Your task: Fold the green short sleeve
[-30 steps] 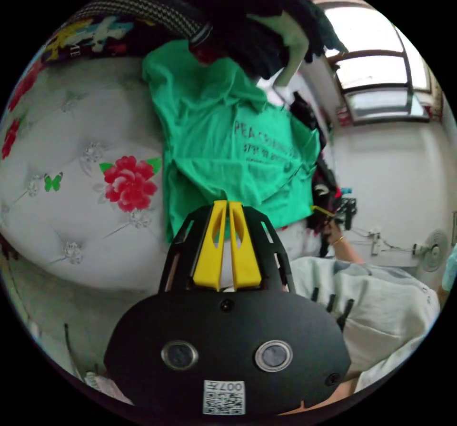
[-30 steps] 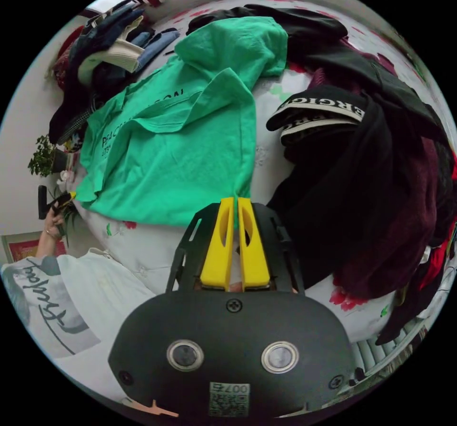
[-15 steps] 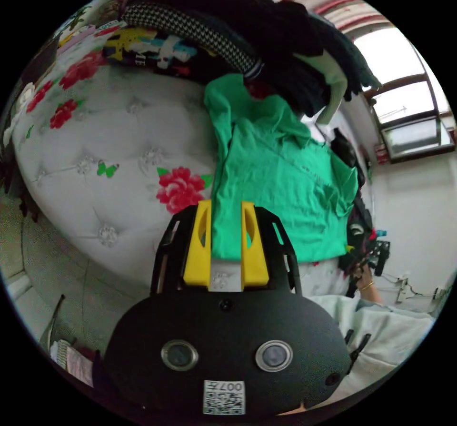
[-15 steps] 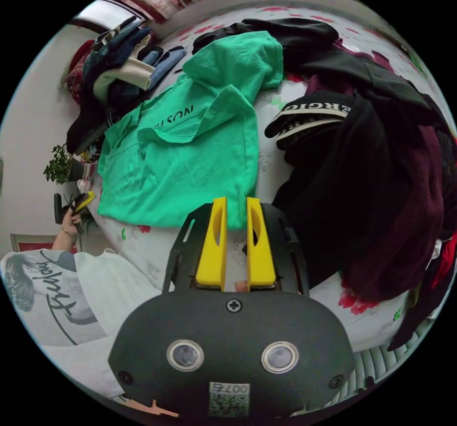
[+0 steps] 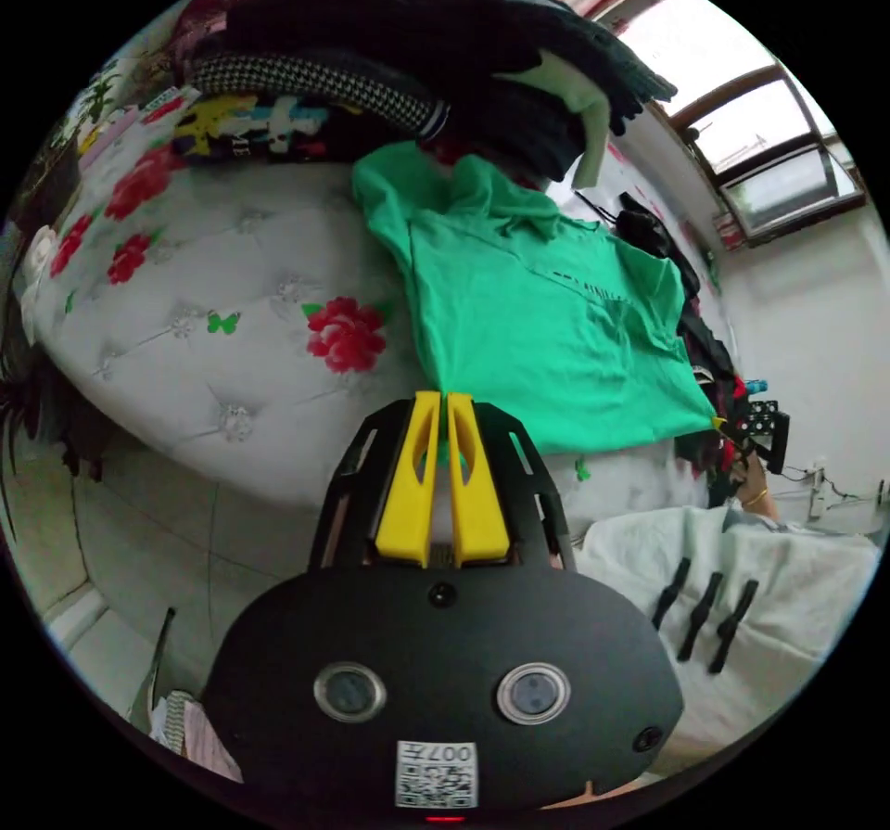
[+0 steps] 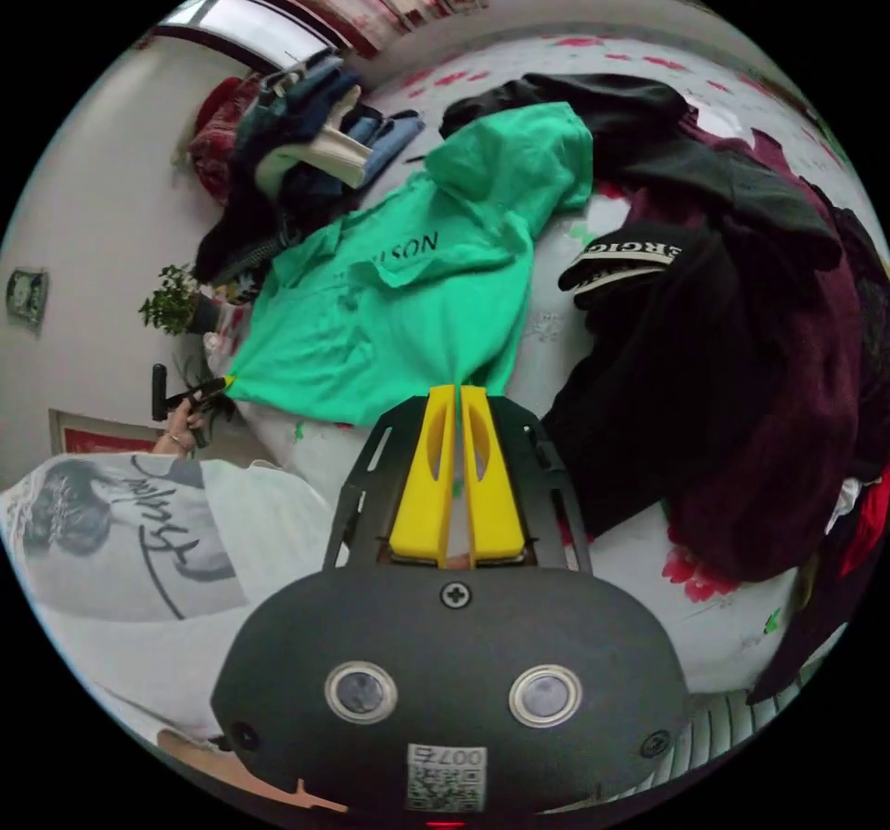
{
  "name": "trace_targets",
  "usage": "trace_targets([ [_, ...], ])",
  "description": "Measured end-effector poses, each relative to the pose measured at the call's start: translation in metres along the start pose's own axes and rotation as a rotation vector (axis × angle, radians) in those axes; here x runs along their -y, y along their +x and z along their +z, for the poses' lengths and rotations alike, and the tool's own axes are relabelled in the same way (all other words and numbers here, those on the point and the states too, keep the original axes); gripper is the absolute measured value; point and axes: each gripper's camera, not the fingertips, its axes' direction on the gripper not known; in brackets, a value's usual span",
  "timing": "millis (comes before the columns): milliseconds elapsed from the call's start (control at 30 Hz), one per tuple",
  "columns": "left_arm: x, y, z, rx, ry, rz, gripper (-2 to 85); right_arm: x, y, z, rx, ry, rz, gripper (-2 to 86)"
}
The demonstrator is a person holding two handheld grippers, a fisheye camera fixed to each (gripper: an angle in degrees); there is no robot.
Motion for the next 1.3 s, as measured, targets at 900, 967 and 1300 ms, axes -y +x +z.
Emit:
trace_targets([
  [900, -0.086, -0.049, -0.036, 0.087, 0.077, -0.058, 6.1, -0.078, -0.015, 0.073, -0.103, 0.016, 0.045, 2.2],
  [967, -0.038, -0.024, -0.036, 0.094, 0.119, 0.09, 7.6, -0.062, -0.028, 0.091, -0.107, -0.016, 0.008, 2.3],
  [1300, 0.139, 0.093, 0.056, 0.106, -0.018, 0.613, 11.8, -0.013, -0.141, 0.194, -0.151, -0.159, -0.283, 1.1],
])
